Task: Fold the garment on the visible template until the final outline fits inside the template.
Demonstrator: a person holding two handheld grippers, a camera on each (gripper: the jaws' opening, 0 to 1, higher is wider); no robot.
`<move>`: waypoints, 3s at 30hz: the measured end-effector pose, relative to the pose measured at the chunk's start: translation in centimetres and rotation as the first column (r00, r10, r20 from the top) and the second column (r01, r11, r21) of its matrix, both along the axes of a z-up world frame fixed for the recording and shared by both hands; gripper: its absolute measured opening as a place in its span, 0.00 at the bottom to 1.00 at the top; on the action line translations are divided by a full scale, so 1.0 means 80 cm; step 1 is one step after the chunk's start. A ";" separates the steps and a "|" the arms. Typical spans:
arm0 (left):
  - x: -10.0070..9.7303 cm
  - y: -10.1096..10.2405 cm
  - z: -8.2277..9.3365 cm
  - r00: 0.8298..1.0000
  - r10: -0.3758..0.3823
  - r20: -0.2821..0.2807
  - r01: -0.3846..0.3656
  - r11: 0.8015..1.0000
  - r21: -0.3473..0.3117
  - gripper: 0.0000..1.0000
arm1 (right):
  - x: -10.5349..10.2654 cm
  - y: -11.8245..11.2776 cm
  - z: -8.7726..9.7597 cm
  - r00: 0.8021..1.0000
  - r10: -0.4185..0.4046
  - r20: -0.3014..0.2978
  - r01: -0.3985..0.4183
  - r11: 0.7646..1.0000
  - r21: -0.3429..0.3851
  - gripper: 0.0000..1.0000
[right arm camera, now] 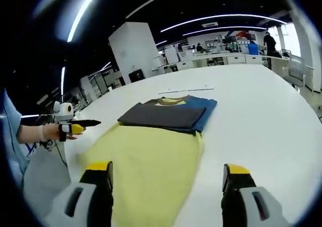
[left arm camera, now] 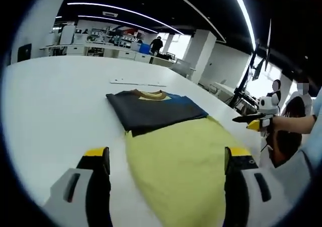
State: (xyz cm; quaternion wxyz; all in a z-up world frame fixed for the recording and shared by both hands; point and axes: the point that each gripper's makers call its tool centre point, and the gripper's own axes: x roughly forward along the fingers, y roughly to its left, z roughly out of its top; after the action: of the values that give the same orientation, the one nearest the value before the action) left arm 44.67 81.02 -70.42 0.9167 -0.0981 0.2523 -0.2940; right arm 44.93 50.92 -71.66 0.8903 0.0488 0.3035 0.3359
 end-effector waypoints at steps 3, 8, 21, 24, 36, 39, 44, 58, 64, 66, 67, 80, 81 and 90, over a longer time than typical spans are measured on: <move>-0.013 0.006 -0.003 1.000 -0.006 -0.020 0.006 1.000 0.001 0.88 | -0.015 -0.003 -0.006 1.000 0.018 -0.010 -0.018 1.000 -0.022 0.88; -0.041 0.022 -0.013 0.998 0.000 -0.069 0.002 1.000 0.027 0.83 | -0.045 -0.006 -0.016 0.998 0.037 -0.050 -0.038 0.999 -0.002 0.84; -0.112 0.029 -0.038 0.969 -0.082 -0.232 0.089 0.996 0.016 0.55 | -0.102 -0.026 -0.035 0.988 0.082 -0.127 -0.088 0.995 -0.038 0.66; -0.124 0.029 -0.047 0.956 -0.089 -0.280 0.095 0.996 0.006 0.50 | -0.111 -0.027 -0.039 0.986 0.088 -0.144 -0.094 0.995 -0.036 0.60; -0.147 0.033 -0.059 0.932 -0.066 -0.357 0.059 0.998 -0.031 0.37 | -0.130 -0.028 -0.046 0.978 0.090 -0.190 -0.093 0.996 -0.009 0.35; -0.153 0.031 -0.061 0.923 -0.076 -0.376 0.067 0.997 -0.038 0.34 | -0.133 -0.032 -0.049 0.975 0.088 -0.203 -0.092 0.996 -0.008 0.31; -0.160 0.027 -0.064 0.908 -0.082 -0.411 0.067 0.996 -0.051 0.29 | -0.137 -0.033 -0.052 0.972 0.099 -0.213 -0.102 0.995 -0.005 0.29; -0.158 0.024 -0.068 0.886 -0.035 -0.463 -0.040 0.988 -0.151 0.16 | -0.129 -0.030 -0.058 0.969 0.059 -0.240 -0.053 0.998 0.034 0.12; -0.158 0.020 -0.070 0.880 -0.043 -0.473 -0.041 0.985 -0.165 0.01 | -0.123 -0.032 -0.063 0.963 0.016 -0.267 -0.001 0.998 0.057 0.01; -0.158 0.022 -0.072 0.880 -0.039 -0.473 -0.035 0.989 -0.145 0.00 | -0.123 -0.034 -0.065 0.961 0.007 -0.278 0.006 0.999 0.046 0.00; -0.159 0.020 -0.070 0.879 -0.048 -0.474 -0.023 0.990 -0.143 0.00 | -0.124 -0.033 -0.061 0.962 0.008 -0.272 0.006 0.999 0.050 0.00; -0.189 0.013 -0.022 0.828 -0.187 -0.529 0.040 0.960 -0.277 0.00 | -0.146 -0.037 -0.008 0.959 0.000 -0.285 0.043 0.988 0.147 0.00; -0.194 0.013 -0.023 0.817 -0.204 -0.539 0.058 0.960 -0.275 0.00 | -0.151 -0.036 -0.006 0.957 0.002 -0.289 0.044 0.988 0.151 0.00; -0.237 0.006 -0.017 0.746 -0.285 -0.602 0.142 0.951 -0.274 0.00 | -0.200 -0.032 -0.001 0.940 -0.010 -0.340 0.073 0.982 0.174 0.00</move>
State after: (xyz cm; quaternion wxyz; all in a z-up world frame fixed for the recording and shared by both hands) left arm 25.71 81.51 -71.76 0.7217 -0.2583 0.5235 -0.3720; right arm 28.95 48.33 -71.71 0.8238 0.1939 0.4180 0.3301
